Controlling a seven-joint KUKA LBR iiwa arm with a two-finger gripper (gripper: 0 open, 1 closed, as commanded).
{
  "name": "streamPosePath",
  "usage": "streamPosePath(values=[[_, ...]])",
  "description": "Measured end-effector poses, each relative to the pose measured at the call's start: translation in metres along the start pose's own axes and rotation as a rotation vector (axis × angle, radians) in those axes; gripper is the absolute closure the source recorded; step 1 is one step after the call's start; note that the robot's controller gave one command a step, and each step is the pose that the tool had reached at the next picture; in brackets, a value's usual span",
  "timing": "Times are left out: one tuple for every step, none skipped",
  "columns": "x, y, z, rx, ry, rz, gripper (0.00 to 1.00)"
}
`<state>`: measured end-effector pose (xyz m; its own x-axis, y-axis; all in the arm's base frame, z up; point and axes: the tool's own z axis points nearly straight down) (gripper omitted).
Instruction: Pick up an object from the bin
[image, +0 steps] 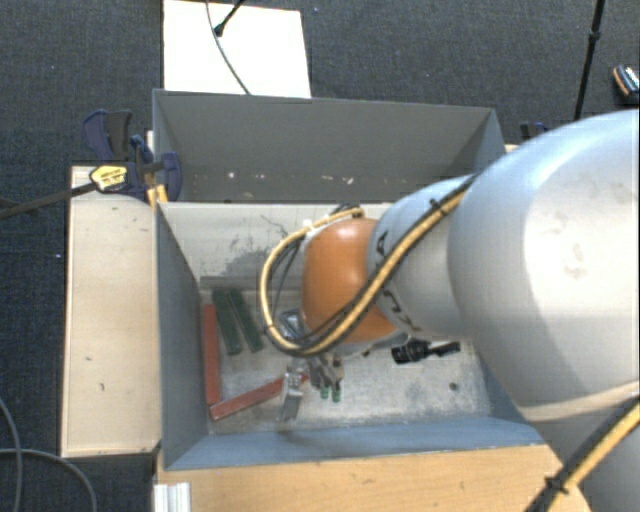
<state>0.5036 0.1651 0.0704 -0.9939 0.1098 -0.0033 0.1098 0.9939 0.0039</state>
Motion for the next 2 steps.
streamPosePath(values=[[0.0, -0.003, 0.0, 0.003, 0.002, 0.002, 1.0], [-0.04, -0.012, -0.142, 0.0, -0.008, -0.026, 1.0]])
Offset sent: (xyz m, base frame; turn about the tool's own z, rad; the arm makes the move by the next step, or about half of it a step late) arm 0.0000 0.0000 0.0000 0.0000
